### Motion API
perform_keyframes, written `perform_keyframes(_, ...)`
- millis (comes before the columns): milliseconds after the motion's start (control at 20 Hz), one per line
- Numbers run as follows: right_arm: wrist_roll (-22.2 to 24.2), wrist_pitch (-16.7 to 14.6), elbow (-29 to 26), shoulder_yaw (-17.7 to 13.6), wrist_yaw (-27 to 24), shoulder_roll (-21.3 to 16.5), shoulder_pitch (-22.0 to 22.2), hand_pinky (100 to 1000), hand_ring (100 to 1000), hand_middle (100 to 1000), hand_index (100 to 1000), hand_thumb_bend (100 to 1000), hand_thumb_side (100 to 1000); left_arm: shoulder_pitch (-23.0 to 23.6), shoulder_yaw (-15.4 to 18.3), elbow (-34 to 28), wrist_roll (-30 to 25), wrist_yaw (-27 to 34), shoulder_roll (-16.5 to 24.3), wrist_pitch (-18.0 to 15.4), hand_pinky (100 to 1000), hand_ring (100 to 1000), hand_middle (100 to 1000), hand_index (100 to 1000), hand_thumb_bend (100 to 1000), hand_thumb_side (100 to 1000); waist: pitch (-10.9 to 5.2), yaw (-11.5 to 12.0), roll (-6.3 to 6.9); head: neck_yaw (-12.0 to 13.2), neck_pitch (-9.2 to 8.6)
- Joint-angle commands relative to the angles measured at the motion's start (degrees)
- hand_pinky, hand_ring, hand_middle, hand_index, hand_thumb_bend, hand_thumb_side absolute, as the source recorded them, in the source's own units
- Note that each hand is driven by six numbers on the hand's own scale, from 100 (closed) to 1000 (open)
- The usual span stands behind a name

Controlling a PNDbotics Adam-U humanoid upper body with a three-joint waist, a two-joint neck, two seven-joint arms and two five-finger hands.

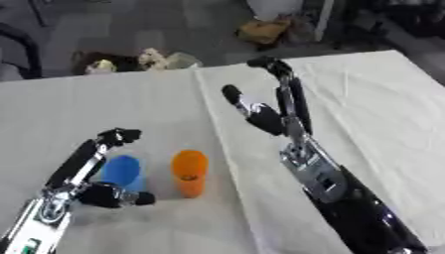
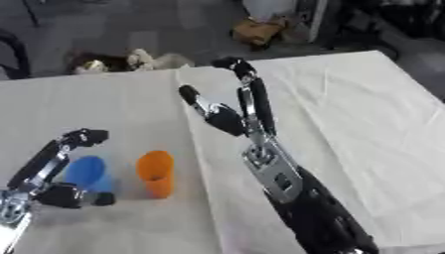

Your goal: Pour the contents of one cup into another cup.

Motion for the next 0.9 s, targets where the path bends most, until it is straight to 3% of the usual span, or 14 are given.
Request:
perform_keyframes(50, -0.01, -0.16, -1.44, -0.52, -0.86, -1.1, -0.6, 871, 887, 709, 737, 704, 774, 0.2, 2.84, -3.56, 1.65, 1.03, 1.83, -0.21, 812, 795, 763, 876, 1000, 707, -0.84, 0.06, 0.04, -0.28, -0.12)
perform_keyframes(300, 1.8, -0.7, -2.02, -0.35, -2.9, -1.23, -0.33, 845, 880, 702, 728, 696, 776, 1.96, 5.98, -7.17, 4.25, 13.4, 2.3, 2.09, 778, 775, 730, 852, 1000, 721, -0.91, 0.46, -0.07, -0.41, -0.13)
perform_keyframes(550, 5.52, -1.41, -3.46, -0.37, -6.48, -1.77, 0.24, 798, 868, 693, 724, 663, 755, 3.59, 8.75, -9.32, 1.17, 29.61, 3.01, 6.02, 763, 766, 729, 847, 1000, 729, -0.92, 0.56, -0.21, -0.69, -0.01)
perform_keyframes(600, 6.69, -1.49, -3.76, -0.46, -7.27, -2.05, 0.4, 792, 864, 689, 721, 626, 718, 3.93, 9.48, -9.5, 0.6, 31.7, 3.34, 6.78, 763, 767, 727, 843, 1000, 742, -0.92, 0.67, -0.3, -0.69, -0.03)
perform_keyframes(900, 15.62, -1.54, -5.4, -1.81, -11.48, -4.17, 1.45, 759, 828, 647, 687, 537, 696, 6.07, 12.6, -9.39, -0.68, 36.28, 4.2, 9.31, 749, 754, 711, 833, 1000, 771, -0.77, 0.58, -0.49, -0.67, -0.01)
